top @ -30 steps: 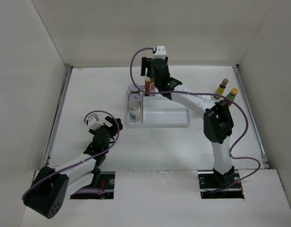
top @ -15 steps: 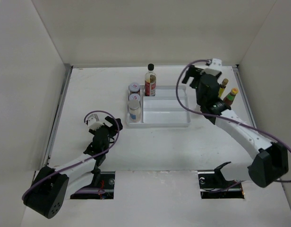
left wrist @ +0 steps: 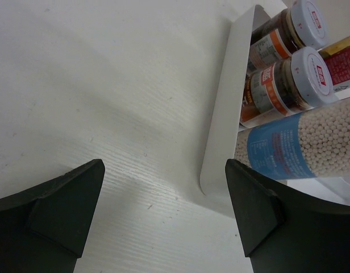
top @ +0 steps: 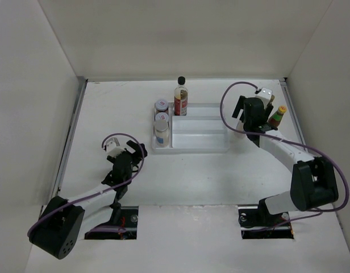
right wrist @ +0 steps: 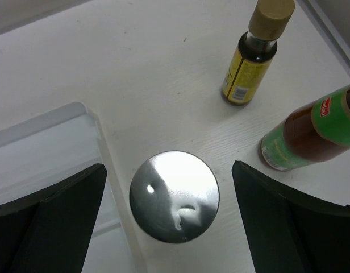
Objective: Organize the condiment bottles
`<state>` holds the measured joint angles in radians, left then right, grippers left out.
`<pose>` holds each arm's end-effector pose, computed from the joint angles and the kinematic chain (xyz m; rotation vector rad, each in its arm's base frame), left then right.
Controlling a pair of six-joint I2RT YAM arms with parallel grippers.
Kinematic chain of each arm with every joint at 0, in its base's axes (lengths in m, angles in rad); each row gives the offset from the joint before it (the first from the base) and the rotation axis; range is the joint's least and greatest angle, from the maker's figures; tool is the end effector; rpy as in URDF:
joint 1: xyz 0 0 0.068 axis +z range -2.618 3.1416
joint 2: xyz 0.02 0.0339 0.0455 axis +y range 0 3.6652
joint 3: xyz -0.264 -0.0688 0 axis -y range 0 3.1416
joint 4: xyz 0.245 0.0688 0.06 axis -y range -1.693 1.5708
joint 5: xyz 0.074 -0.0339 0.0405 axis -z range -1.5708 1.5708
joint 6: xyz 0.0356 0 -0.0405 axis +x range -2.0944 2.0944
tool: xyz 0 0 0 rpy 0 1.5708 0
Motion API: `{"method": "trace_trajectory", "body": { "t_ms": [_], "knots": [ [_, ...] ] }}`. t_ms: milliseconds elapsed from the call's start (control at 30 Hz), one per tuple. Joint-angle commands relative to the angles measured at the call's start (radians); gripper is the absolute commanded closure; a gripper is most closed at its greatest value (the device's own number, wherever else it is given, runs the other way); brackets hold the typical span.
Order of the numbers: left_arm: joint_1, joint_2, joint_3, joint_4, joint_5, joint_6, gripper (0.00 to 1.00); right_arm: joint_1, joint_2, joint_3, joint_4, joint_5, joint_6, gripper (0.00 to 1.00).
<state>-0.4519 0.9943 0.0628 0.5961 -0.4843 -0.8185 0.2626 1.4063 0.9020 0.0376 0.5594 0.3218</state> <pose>0.1602 -0.0593 0.1393 -0.6595 1.7682 -0.4140 0.3075 0.0631 0.2612 0.3998 1.9258 -0.1891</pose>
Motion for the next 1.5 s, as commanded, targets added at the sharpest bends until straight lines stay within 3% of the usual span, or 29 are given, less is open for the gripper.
{"method": "trace_trajectory", "body": {
  "t_ms": [0, 67, 233, 333, 467, 900, 1267, 1333, 1467],
  "knots": [
    [0.008, -0.014, 0.014, 0.033, -0.06, 0.001, 0.13, -0.033, 0.029, 0.032, 0.038, -0.072, 0.043, 0.05],
    [0.011, -0.039, 0.011, 0.016, -0.074, -0.004, 0.13, -0.039, 0.04, 0.034, 0.038, -0.081, 0.059, 0.15],
    [0.012, -0.026, 0.023, -0.019, -0.097, -0.016, 0.12, -0.041, 0.042, 0.057, 0.039, -0.059, 0.054, 0.56],
    [0.012, -0.023, 0.028, -0.028, -0.097, -0.024, 0.11, -0.006, -0.021, 0.084, 0.079, 0.002, 0.02, 0.62],
    [0.012, 0.0, 0.035, -0.024, -0.085, -0.025, 0.11, 0.075, -0.015, 0.196, 0.13, 0.005, -0.05, 0.61],
    [-0.001, -0.003, 0.037, -0.021, -0.08, -0.022, 0.1, 0.234, 0.348, 0.57, 0.203, -0.076, -0.066, 0.61],
    [-0.003, 0.009, 0.042, -0.019, -0.08, -0.021, 0.1, 0.273, 0.502, 0.581, 0.2, -0.098, -0.026, 0.59],
    [-0.006, 0.009, 0.042, -0.019, -0.079, -0.021, 0.1, 0.278, 0.511, 0.571, 0.199, -0.102, -0.02, 0.55],
    [-0.003, 0.009, 0.042, -0.019, -0.079, -0.021, 0.09, 0.283, 0.49, 0.546, 0.199, -0.104, -0.021, 0.29]
  ]
}}
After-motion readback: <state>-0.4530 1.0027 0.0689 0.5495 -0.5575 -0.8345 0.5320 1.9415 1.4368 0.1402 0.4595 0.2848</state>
